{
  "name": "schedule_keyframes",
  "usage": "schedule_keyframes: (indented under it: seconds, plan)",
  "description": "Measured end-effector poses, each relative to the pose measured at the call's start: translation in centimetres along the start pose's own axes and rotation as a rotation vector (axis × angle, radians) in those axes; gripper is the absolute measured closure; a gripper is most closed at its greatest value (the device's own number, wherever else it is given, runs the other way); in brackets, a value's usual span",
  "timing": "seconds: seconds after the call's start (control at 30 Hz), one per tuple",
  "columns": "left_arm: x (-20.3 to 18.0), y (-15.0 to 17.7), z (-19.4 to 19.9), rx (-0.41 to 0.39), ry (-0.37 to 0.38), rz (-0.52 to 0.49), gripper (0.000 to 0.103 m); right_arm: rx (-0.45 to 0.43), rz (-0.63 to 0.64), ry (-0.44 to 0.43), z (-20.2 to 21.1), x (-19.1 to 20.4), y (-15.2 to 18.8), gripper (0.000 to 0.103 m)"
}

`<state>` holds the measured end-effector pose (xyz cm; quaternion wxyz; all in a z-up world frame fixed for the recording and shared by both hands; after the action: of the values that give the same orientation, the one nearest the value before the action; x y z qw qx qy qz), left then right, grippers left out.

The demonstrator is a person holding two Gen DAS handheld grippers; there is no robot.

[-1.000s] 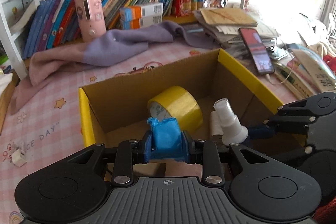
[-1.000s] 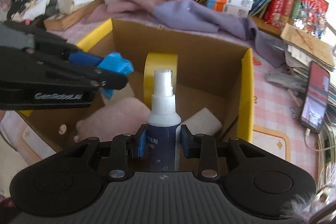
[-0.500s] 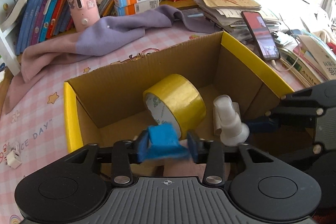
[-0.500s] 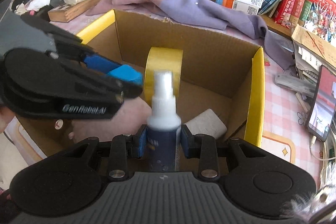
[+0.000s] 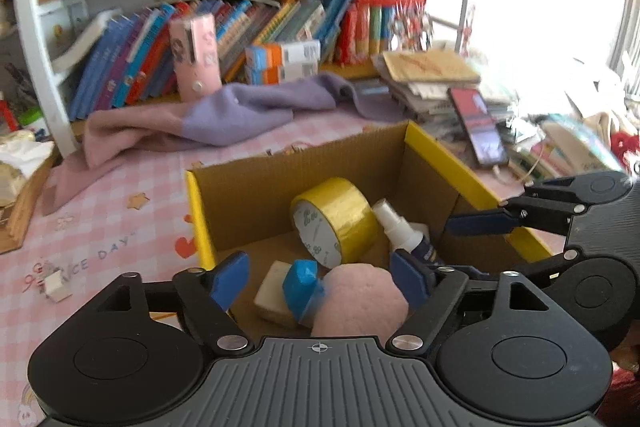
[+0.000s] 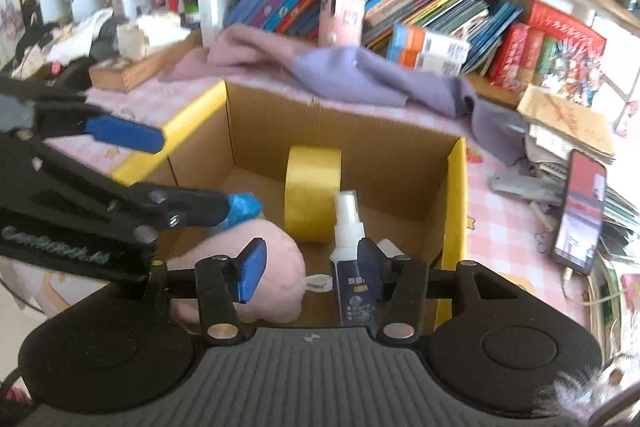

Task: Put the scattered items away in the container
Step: 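Open both tools to release the items and lift out of the box, then move both tools away from the box toward the white block and card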

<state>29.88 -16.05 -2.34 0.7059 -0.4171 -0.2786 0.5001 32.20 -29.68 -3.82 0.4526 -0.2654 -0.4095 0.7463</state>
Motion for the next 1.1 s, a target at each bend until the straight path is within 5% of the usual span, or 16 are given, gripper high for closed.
schedule_keyframes:
  seconds: [0.43,0.7,1.1]
  plan:
    - [2.4,3.2,8.5,-0.112,-0.071,0.029,0.009,-0.101,-0.063,0.139,6.5,4.1,0.0,0.048]
    - [2.9,7.0,12.6,-0.069,-0.037,-0.041,0.007,-0.102,-0.086,0.208,9.3,8.7,1.4,0.045]
    - [6.1,11.2,19.0,-0.071,0.003,0.009,0.002,-0.033,-0.106,0.225,12.2,17.2,5.4,0.036]
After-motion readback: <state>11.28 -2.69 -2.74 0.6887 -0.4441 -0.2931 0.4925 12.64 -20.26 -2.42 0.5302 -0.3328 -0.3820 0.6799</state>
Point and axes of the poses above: each gripper's, at about its wrist camera, not at the fingertips, and z roughly against the way its jaws point, x to its left, y to its underside, the point moved 6 cm from there along -z, roughly the way its jaws point, and after that the axes turned 11 degrees about -x, right-handed, at the moved point
